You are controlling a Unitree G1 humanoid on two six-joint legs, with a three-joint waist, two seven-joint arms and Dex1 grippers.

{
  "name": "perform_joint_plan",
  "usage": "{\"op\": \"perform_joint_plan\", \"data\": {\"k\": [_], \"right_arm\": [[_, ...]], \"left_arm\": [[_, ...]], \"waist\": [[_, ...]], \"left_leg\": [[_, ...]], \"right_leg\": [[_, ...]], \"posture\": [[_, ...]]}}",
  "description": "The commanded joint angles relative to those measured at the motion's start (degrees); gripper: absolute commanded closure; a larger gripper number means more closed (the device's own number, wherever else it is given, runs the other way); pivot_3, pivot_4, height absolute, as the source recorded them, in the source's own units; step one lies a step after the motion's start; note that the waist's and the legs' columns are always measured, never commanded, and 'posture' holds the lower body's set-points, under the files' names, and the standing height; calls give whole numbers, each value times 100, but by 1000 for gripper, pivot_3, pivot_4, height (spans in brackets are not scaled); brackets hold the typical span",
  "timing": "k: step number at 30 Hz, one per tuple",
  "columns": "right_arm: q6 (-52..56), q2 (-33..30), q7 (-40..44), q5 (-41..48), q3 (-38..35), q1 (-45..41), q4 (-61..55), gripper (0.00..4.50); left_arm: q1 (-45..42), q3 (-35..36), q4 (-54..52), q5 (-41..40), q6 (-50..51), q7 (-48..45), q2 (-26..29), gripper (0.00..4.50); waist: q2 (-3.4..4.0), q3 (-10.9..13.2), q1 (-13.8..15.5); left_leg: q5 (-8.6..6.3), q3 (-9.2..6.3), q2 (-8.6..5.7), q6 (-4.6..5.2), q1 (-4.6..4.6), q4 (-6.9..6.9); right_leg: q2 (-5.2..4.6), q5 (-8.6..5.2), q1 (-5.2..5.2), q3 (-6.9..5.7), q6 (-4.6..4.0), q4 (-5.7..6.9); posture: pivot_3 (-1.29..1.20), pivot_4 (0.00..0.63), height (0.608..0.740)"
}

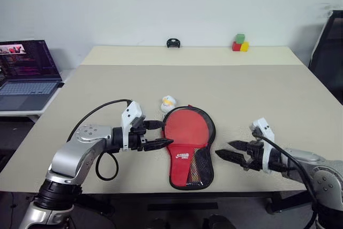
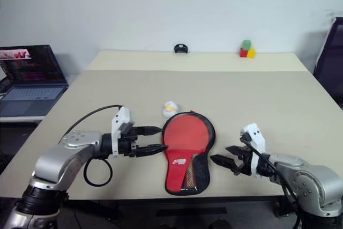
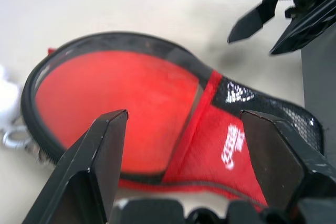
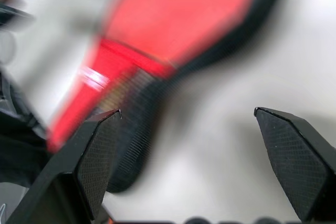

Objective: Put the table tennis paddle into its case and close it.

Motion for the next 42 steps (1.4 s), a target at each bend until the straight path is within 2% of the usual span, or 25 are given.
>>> {"op": "perform_joint_plan", "data": {"k": [1, 11, 21, 27, 33, 37, 42], "right_arm": [[-701, -78, 185, -10, 278, -460, 0, 30], [-1966, -186, 537, -876, 1801, -1375, 1013, 30], [-3195, 399, 781, -1952, 2927, -2003, 2529, 30], [-3676, 633, 790, -2644, 3338, -2024, 3544, 30], [-3671, 854, 597, -2816, 3213, -1952, 3763, 30], [-3627, 970, 523, -2859, 3170, -1890, 3723, 0], [-3547, 1102, 462, -2887, 3130, -1802, 3603, 0]], "left_arm": [[-349, 319, 393, 235, -287, 563, -183, 763], [-328, 705, 589, 359, -391, 1043, -137, 763], [-47, 1072, 536, 410, -292, 1536, -96, 763], [-326, 918, 769, 482, -296, 1652, -169, 763], [-1270, 574, 1845, 705, -203, 1754, -519, 763], [-1965, 326, 2894, 921, -422, 1539, -794, 19], [-2986, 69, 4716, 1324, -831, 1340, -1181, 19]], "waist": [[-1, 0, 12], [-1, 0, 17], [-1, 0, 28], [-1, 0, 38], [-4, -1, 43], [-4, -1, 37], [-4, -2, 29]], "left_leg": [[0, -1, 1, 0, 0, 1], [1, 1, 1, -1, -8, 0], [1, -1, 2, -2, -7, 0], [1, 0, 0, -3, -7, 1], [3, -4, -2, -6, -3, 4], [3, -5, -4, -6, -3, 6], [4, -5, -9, -7, -5, 7]], "right_leg": [[0, 0, 0, -2, 0, 2], [-2, 0, -8, 0, 0, -9], [-3, 1, -9, -1, -1, -6], [-4, 1, -9, -2, -2, -4], [-4, 2, -5, -7, -3, 2], [-3, 2, -7, -8, -3, 5], [-2, 2, -9, -17, -3, 4]], "posture": [[0, 150, 740], [0, 150, 740], [0, 150, 740], [0, 150, 740], [0, 150, 740], [0, 150, 740], [0, 150, 740]]}}
